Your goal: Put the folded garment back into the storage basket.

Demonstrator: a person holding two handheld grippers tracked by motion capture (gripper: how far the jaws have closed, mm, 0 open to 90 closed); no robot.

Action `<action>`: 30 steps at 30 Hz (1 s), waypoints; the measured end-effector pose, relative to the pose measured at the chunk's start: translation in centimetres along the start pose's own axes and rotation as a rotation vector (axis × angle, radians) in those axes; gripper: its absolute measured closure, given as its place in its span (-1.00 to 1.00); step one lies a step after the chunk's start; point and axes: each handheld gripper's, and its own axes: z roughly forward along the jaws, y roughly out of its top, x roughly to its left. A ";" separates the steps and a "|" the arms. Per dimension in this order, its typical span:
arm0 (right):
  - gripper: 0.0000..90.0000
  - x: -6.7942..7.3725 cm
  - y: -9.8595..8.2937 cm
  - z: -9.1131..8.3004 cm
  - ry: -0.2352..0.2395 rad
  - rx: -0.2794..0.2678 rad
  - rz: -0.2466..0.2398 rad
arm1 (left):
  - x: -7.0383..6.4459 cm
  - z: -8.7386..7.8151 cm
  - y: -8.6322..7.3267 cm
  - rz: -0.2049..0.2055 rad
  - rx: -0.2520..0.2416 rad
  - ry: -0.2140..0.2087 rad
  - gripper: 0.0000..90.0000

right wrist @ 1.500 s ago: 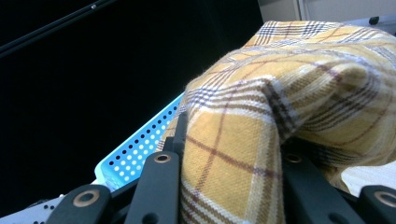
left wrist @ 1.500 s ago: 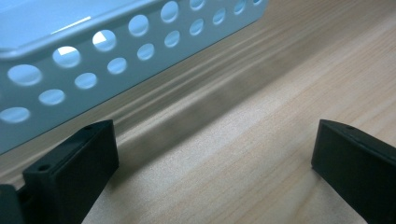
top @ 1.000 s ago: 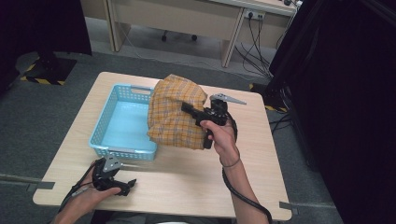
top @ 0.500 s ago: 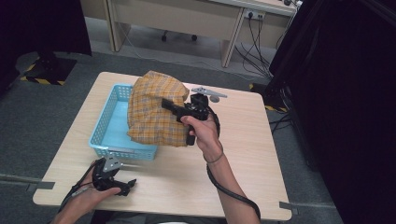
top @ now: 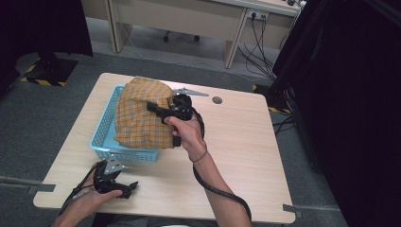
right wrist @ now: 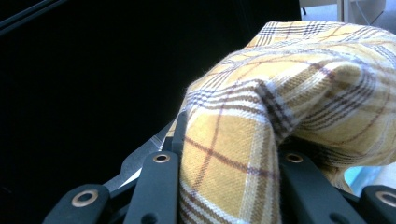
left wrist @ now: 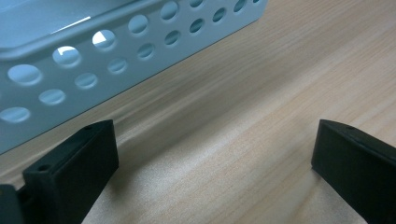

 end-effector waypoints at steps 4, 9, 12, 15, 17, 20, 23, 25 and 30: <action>0.57 0.1 0.0 1.1 -0.011 0.017 0.005 | 0.0 0.0 0.0 0.000 0.000 0.000 -1.00; 0.57 0.4 0.0 2.2 -0.013 0.025 0.015 | 0.0 0.0 0.0 0.000 -0.001 -0.001 -1.00; 0.57 0.7 0.1 2.8 -0.009 0.028 0.015 | 0.0 0.0 0.0 0.000 0.000 -0.001 -1.00; 0.57 1.1 0.1 3.4 -0.008 0.037 0.012 | 0.0 0.0 0.0 0.001 0.000 -0.002 -1.00; 0.57 1.1 0.1 3.6 -0.011 0.035 0.019 | 0.0 0.0 0.0 0.001 0.000 -0.002 -1.00; 0.56 1.2 0.2 4.0 -0.016 0.035 0.026 | 0.0 0.0 0.0 0.001 0.000 -0.002 -1.00; 0.56 1.1 0.1 4.4 -0.021 0.034 0.035 | 0.0 0.0 0.0 0.002 0.000 -0.002 -1.00; 0.56 1.1 -0.1 4.8 -0.027 0.040 0.036 | 0.0 0.0 0.0 0.001 0.000 -0.003 -1.00; 0.56 0.7 -0.8 6.0 -0.046 0.059 0.056 | 0.0 0.0 0.0 0.003 0.000 -0.003 -1.00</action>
